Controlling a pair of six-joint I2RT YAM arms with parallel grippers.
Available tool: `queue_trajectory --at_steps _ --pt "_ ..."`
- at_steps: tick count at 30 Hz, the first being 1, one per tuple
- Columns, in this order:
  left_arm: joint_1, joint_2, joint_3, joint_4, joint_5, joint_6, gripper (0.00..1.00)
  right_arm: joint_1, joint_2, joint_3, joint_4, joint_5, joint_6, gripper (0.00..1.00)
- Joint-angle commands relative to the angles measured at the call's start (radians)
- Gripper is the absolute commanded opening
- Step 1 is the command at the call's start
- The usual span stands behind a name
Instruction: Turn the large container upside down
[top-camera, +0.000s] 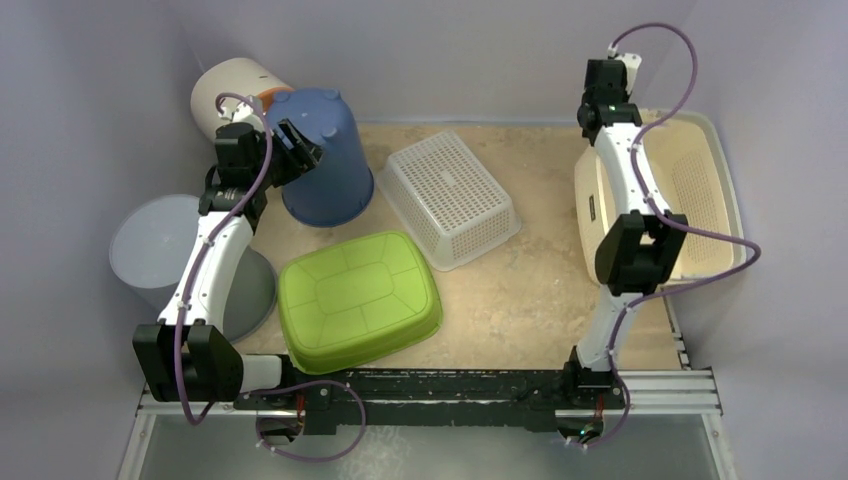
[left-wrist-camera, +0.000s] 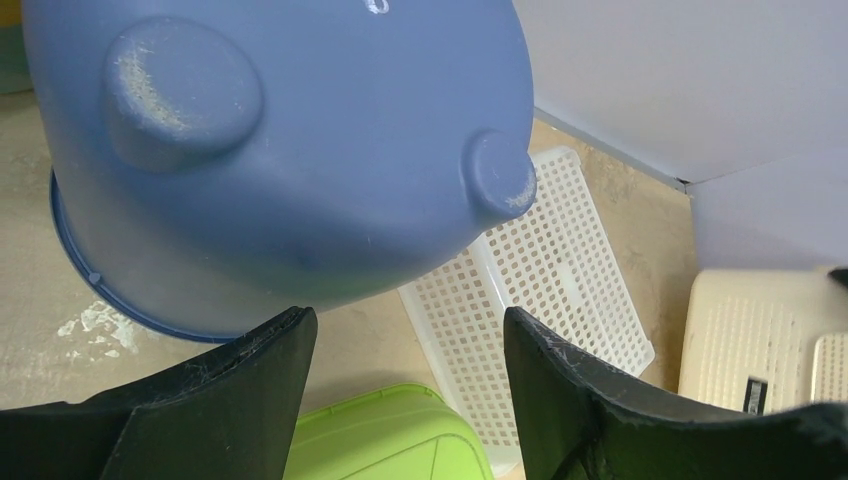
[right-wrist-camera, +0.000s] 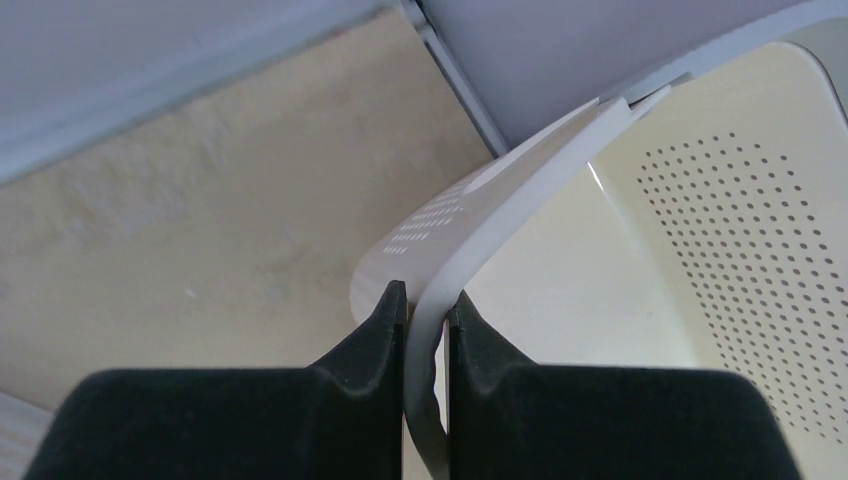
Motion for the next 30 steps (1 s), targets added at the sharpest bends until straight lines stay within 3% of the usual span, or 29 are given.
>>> queue_trajectory --at_steps 1,4,10,17,25,30 --pt "0.006 -0.022 0.012 0.03 -0.021 0.011 0.68 0.005 0.115 0.239 0.172 -0.06 -0.022 0.0" --pt "0.006 -0.024 0.013 0.017 -0.032 0.018 0.68 0.008 0.173 0.307 0.21 -0.116 0.0 0.0" --pt "0.006 -0.015 0.036 0.004 -0.041 0.026 0.68 0.009 0.097 0.23 0.495 -0.198 0.058 0.0" --pt "0.007 -0.009 0.07 -0.009 -0.047 0.035 0.68 0.026 0.185 0.469 0.546 -0.259 0.076 0.0" --pt "0.006 -0.022 0.064 -0.022 -0.055 0.046 0.68 0.061 0.12 0.349 0.739 -0.238 0.044 0.0" --pt "0.006 -0.026 0.056 -0.019 -0.051 0.043 0.68 0.084 0.028 0.153 0.787 -0.207 0.07 0.0"
